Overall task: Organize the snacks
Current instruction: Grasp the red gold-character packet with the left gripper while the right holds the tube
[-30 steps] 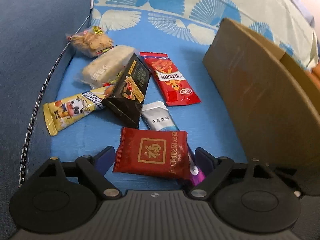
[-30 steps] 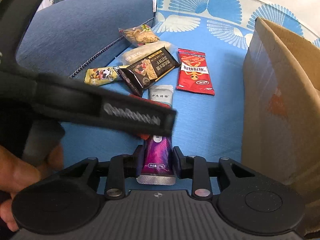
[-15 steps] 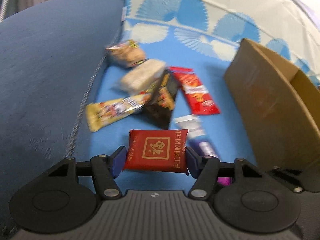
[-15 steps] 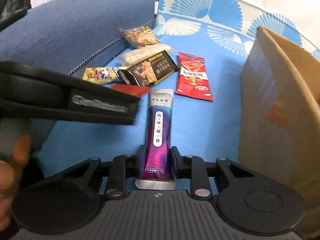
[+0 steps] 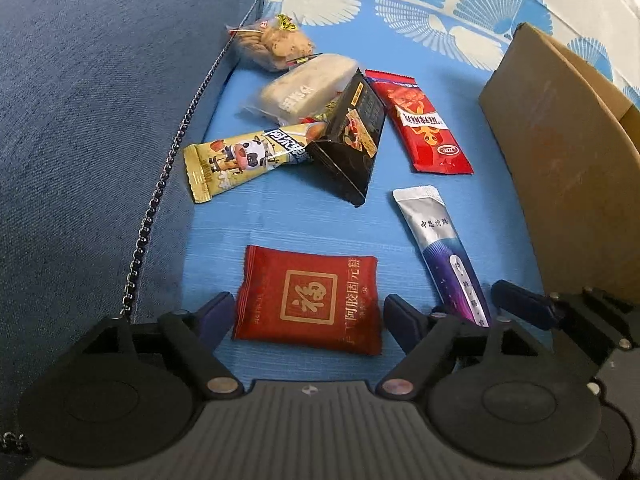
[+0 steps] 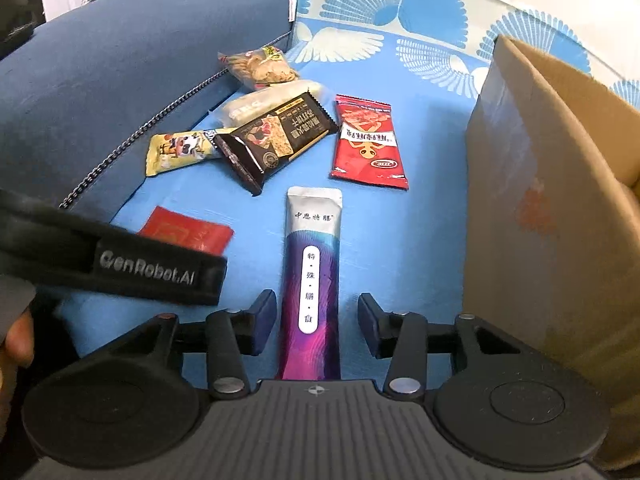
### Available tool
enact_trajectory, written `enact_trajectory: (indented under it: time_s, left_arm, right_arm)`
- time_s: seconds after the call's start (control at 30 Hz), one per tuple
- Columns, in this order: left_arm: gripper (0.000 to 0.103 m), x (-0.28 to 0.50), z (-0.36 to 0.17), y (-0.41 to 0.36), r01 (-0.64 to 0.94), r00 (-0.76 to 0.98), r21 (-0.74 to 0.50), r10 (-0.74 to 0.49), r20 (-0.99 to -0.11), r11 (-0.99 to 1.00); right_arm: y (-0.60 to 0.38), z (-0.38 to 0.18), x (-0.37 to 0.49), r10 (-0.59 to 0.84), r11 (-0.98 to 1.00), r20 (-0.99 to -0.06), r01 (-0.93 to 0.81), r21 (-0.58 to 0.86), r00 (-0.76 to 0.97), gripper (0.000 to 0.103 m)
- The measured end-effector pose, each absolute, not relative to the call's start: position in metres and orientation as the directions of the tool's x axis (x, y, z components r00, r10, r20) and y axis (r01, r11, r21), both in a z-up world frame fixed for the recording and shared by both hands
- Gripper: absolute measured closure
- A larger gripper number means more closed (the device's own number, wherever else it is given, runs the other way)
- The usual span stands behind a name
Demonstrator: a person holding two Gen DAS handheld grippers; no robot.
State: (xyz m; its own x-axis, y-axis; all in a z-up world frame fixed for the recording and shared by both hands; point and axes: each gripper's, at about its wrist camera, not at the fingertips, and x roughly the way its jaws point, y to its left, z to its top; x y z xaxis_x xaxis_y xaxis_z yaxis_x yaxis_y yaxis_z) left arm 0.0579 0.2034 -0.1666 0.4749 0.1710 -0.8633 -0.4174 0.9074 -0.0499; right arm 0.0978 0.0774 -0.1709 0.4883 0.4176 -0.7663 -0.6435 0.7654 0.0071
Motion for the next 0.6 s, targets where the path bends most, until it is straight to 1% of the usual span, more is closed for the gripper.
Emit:
enact_trajectory:
  time_s: [0.27,0.37,0.4,0.47,0.53,0.6]
  left_arm:
    - [0.018,0.0594,-0.167,0.2039,-0.418,0.474,-0.052,0.169,-0.864,0.907]
    - [0.018,0.0593,-0.167,0.2042,-0.419,0.474,-0.052,0.169,-0.864,0.907]
    - [0.018,0.0593,-0.1669,0.2042,-0.419,0.474,-0.051,0.17,-0.864,0.907]
    - [0.018,0.0603,-0.1676,0.2037,-0.417,0.472,-0.046,0.174,-0.864,0.908]
    - [0.022,0.0599,-0.1671,0.203,-0.42,0.475,-0.042,0.18,-0.861,0.907]
    - [0.026,0.0588,-0.1664,0.2035,-0.422,0.48,-0.043,0.183,-0.858,0.906]
  right_arm:
    - [0.0803,-0.1722,0.0979,0.425,0.754,-0.754,-0.657,-0.013,0.502,0.057]
    - [0.0802,-0.1724,0.0981,0.434,0.747,-0.752,-0.665,-0.008,0.496,0.063]
    - [0.0805,-0.1724,0.0974,0.441,0.741,-0.75,-0.672,-0.006,0.493,0.07]
    - [0.0816,-0.1721,0.0956,0.443,0.733,-0.747,-0.68,-0.017,0.496,0.073]
    - [0.0809,-0.1712,0.095,0.459,0.724,-0.742,-0.69,-0.008,0.489,0.079]
    - [0.0785,-0.1689,0.0946,0.474,0.717,-0.732,-0.697,-0.002,0.49,0.081]
